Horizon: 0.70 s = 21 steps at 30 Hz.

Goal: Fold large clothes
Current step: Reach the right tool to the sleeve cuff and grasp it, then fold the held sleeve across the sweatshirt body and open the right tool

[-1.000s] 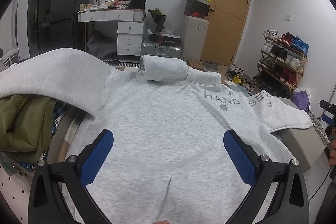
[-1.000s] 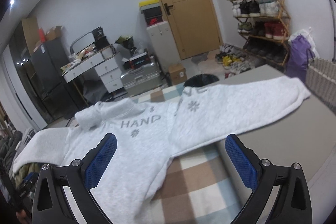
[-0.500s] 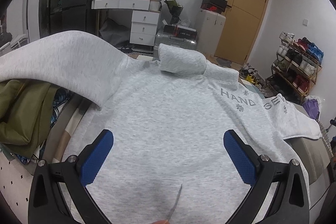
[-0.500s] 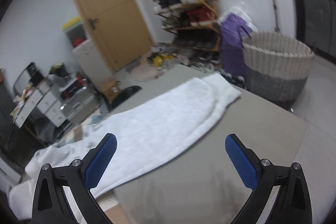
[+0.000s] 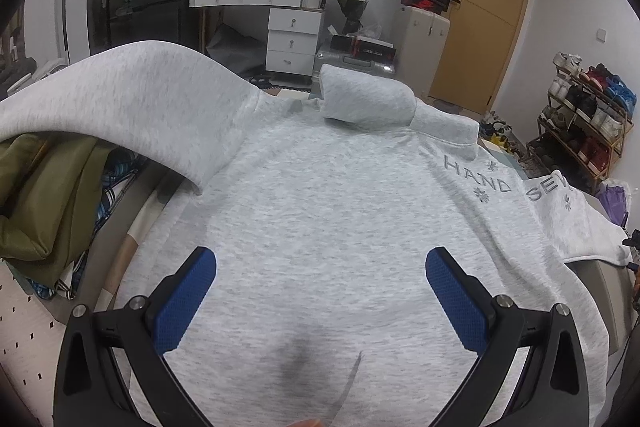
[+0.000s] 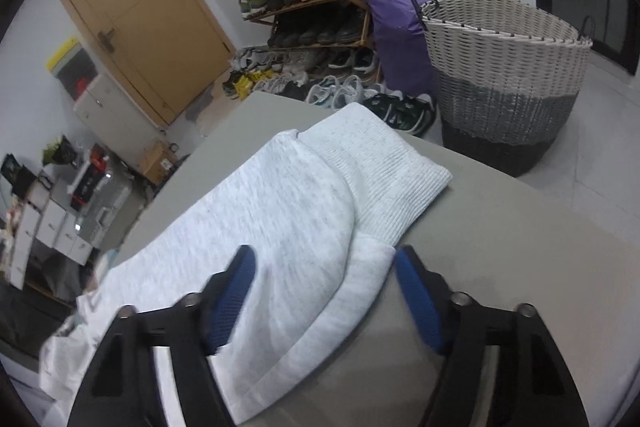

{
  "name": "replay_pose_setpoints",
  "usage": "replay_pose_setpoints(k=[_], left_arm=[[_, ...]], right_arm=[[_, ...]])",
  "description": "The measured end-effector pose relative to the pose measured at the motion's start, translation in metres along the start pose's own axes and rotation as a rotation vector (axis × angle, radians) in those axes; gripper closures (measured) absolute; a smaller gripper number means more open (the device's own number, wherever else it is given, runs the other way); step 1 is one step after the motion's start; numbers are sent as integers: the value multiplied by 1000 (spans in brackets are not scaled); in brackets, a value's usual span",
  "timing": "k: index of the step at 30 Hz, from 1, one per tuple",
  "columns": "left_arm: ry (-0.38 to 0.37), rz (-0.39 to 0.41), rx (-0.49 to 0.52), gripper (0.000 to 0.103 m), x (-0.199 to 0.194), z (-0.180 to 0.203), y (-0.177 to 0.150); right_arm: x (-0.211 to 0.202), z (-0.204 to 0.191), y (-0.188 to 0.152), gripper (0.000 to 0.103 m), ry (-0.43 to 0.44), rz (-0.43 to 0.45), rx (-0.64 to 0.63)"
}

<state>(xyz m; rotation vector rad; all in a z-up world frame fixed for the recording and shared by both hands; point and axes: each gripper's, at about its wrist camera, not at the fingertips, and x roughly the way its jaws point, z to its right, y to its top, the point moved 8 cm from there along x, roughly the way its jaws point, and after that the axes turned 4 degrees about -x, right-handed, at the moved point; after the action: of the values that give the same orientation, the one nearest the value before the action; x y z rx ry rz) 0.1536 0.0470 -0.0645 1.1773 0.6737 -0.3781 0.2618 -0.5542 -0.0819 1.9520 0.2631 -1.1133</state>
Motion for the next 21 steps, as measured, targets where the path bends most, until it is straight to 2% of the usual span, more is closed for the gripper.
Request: replay_pose_setpoints(k=[1, 3, 4, 7, 10, 14, 18, 21], left_arm=[[0, 0, -3, 1, 0, -2, 0], [1, 7, -7, 1, -2, -5, 0], [2, 12, -8, 1, -5, -7, 0], [6, 31, -11, 1, -12, -15, 1], [-6, 51, -27, 1, -18, -25, 0], [-30, 56, -57, 1, -20, -39, -4], [-42, 73, -80, 1, -28, -59, -8], [-53, 81, -109, 1, -35, -73, -10]], right_arm=[[1, 0, 1, 69, -22, 10, -10], [-2, 0, 3, 85, -13, 28, 19], [-5, 0, 5, 89, 5, 47, 31], [-40, -24, 15, 90, 53, 149, -15], [-88, -70, 22, 90, 122, 252, -98], [-156, -162, 13, 90, 254, 346, -244], [-218, -283, -42, 90, 426, 384, -430], [-247, -373, -102, 90, 578, 357, -546]])
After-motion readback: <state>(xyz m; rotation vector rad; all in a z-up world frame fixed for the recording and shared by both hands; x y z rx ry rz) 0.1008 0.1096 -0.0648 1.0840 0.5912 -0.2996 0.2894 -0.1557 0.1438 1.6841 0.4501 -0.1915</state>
